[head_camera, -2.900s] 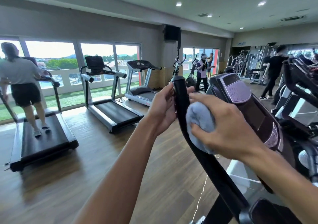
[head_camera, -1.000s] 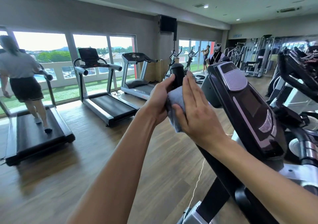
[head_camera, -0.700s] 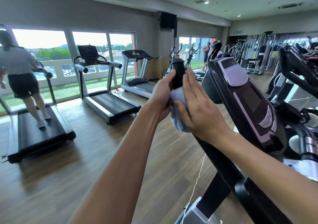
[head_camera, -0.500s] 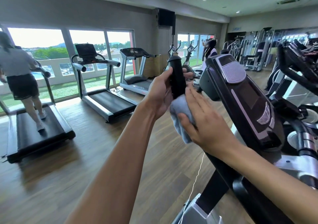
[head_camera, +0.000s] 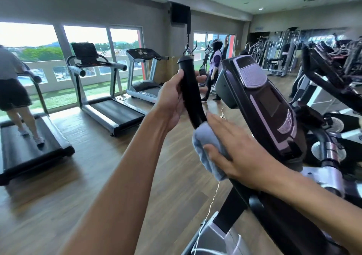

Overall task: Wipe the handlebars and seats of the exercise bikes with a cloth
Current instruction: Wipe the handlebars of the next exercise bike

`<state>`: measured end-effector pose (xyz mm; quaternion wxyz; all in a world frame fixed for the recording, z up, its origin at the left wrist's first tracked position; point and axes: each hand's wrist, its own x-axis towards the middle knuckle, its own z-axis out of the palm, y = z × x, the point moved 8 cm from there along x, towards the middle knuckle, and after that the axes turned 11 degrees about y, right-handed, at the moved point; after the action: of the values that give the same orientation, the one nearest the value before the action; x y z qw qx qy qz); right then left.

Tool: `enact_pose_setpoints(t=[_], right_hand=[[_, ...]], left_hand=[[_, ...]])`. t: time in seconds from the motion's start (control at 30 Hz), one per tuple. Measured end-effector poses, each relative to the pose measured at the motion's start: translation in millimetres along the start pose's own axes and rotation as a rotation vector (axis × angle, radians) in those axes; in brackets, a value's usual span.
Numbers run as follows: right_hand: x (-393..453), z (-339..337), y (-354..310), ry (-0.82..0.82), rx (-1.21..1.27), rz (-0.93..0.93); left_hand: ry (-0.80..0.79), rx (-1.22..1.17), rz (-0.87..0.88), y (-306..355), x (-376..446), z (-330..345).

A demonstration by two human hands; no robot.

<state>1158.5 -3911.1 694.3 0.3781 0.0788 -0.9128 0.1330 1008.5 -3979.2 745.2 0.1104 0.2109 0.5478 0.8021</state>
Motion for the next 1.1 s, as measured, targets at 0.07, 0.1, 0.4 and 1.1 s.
enact_pose_setpoints(t=[0.07, 0.1, 0.4, 1.1], right_hand=[[-32.8, -12.5, 5.8, -0.12, -0.001, 0.024], [-43.0, -14.1, 9.8, -0.166, 0.0, 0.05], [51.0, 20.4, 3.1, 0.034, 0.002, 0.13], [-13.2, -2.1, 16.1, 0.02, 0.042, 0.108]], left_hand=[[0.005, 0.02, 0.018, -0.3, 1.3, -1.2], [0.009, 0.022, 0.025, -0.9, 1.8, -0.9], [0.05, -0.064, -0.002, -3.6, 0.7, 0.7], [0.095, 0.025, 0.012, -2.5, -5.0, 2.9]])
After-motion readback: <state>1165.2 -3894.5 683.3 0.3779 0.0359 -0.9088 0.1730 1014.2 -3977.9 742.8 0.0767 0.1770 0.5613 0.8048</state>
